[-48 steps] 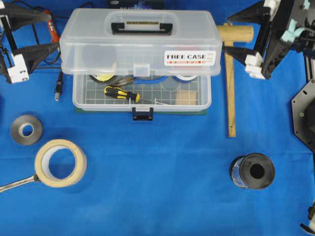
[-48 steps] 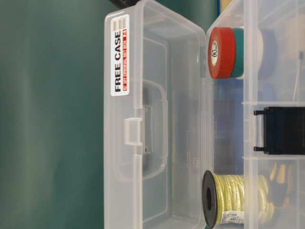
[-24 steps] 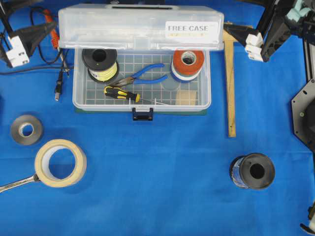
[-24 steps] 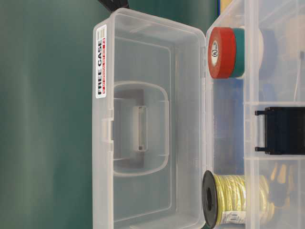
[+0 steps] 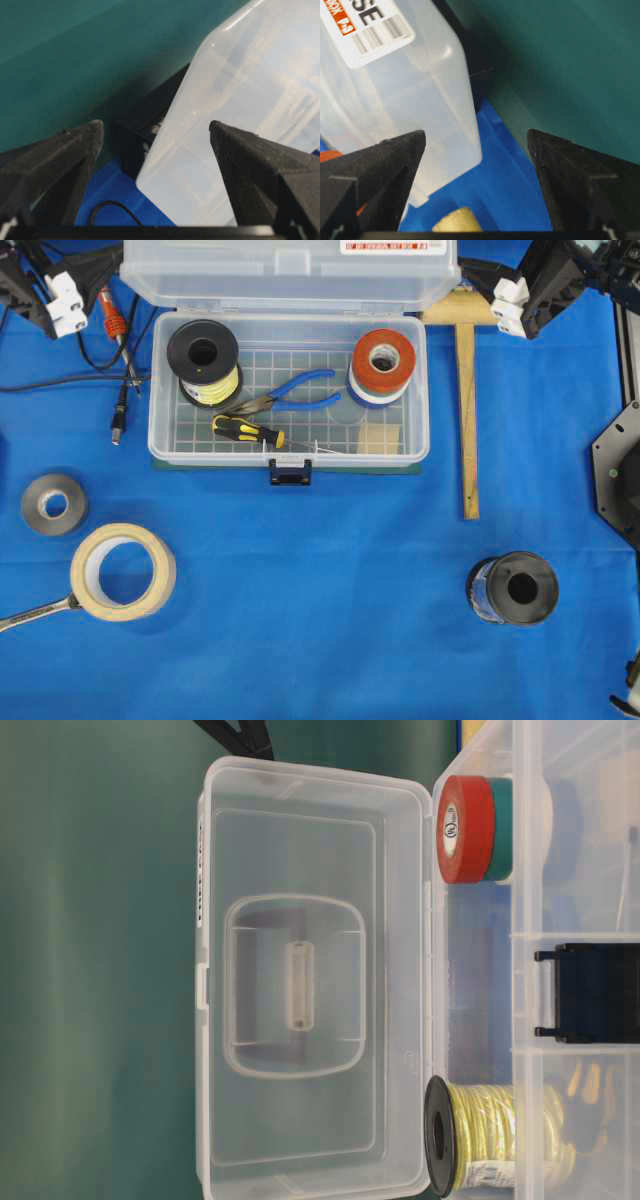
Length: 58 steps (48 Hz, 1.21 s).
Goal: Open the tool box with both arms.
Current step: 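Push the lid fully open behind the box, then release both grippers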
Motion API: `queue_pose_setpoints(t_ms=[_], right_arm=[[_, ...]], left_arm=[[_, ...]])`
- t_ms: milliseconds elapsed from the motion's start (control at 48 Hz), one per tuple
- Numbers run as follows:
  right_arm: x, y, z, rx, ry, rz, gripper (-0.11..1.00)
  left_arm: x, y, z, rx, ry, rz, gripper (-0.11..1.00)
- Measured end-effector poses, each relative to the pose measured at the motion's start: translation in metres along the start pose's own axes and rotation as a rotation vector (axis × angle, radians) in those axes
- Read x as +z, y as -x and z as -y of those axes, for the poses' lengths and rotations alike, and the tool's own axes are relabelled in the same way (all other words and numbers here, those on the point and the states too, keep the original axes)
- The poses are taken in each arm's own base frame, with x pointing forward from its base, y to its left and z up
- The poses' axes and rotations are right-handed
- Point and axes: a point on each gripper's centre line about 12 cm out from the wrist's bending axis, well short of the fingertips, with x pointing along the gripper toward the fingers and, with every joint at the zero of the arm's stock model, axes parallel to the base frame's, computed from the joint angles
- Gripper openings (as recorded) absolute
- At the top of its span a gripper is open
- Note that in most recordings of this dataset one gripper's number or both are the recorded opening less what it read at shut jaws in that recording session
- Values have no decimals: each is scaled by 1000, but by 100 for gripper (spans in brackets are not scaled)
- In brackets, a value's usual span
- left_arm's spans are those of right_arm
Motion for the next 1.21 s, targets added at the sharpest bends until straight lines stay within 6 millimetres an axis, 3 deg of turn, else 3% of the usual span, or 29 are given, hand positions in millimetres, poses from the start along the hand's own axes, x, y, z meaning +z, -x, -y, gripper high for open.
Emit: queue_pose_setpoints(t_ms=[417, 959, 1209], right_arm=[[1, -9, 20, -63, -24, -7, 85], [5, -40, 47, -135, -55, -48, 85], [3, -39, 56, -161, -66, -60, 85]], left_arm=[[2, -14, -8, 32, -77, -15, 87], [-3, -32, -35, 118, -77, -67, 87], [-5, -35, -44, 143, -101, -98, 87]])
